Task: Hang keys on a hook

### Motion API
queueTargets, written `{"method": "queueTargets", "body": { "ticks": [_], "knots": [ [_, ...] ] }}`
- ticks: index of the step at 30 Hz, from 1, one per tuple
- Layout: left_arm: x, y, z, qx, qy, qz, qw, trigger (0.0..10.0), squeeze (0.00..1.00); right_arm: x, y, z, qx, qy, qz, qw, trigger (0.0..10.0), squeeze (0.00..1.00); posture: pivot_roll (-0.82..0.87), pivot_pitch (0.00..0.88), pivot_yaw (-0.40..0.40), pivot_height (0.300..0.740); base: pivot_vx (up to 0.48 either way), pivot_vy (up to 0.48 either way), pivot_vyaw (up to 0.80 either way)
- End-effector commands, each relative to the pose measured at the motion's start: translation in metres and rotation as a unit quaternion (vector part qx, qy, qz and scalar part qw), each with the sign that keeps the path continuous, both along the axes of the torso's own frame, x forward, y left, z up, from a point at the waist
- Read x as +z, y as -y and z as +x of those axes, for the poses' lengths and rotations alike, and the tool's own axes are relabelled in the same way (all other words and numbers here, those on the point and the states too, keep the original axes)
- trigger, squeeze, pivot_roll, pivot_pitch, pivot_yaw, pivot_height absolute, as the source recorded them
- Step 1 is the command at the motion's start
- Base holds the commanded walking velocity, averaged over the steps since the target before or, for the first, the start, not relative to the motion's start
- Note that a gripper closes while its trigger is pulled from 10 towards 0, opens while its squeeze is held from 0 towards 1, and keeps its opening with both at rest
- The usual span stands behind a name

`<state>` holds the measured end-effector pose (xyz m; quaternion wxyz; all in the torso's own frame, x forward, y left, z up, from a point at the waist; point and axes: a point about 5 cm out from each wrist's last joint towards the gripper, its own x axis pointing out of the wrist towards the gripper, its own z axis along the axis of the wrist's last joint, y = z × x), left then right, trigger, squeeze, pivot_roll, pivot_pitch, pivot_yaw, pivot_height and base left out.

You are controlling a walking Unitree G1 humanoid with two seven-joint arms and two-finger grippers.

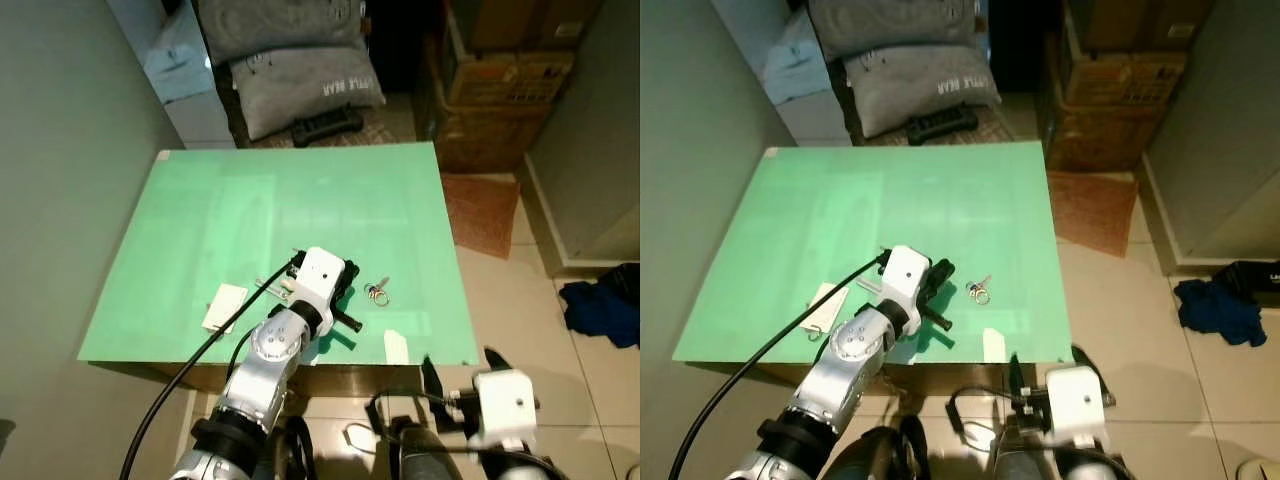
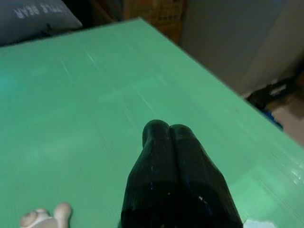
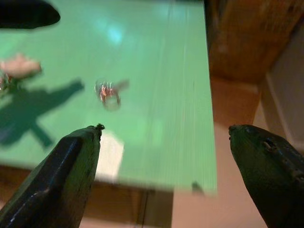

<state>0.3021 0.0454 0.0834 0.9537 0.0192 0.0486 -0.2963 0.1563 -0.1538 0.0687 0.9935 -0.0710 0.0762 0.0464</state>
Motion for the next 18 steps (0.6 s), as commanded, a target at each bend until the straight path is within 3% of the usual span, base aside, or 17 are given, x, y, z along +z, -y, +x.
{"method": "queueTargets", "body": {
  "ticks": [1,8,18],
  "knots": [
    [-0.008,-0.004,0.000,0.003,-0.018,0.004,1.000,10.0,1.00,-0.005,-0.002,-0.003,0.002,-0.015,0.008,1.000,10.0,0.00,-0.22,0.149,0.098,0.740,0.000,0.000,0.00],
    [-0.018,0.008,-0.001,-0.017,-0.048,0.023,0.998,10.0,1.00,-0.009,-0.004,-0.017,-0.008,-0.024,0.012,1.000,10.0,0.00,-0.25,0.176,0.123,0.740,0.000,0.000,0.00],
    [-0.021,0.031,-0.003,-0.029,-0.056,0.010,0.998,10.0,1.00,-0.006,-0.001,-0.029,-0.036,-0.023,0.014,0.999,10.0,0.00,-0.29,0.211,0.151,0.740,0.000,0.000,0.00]
  ]
}}
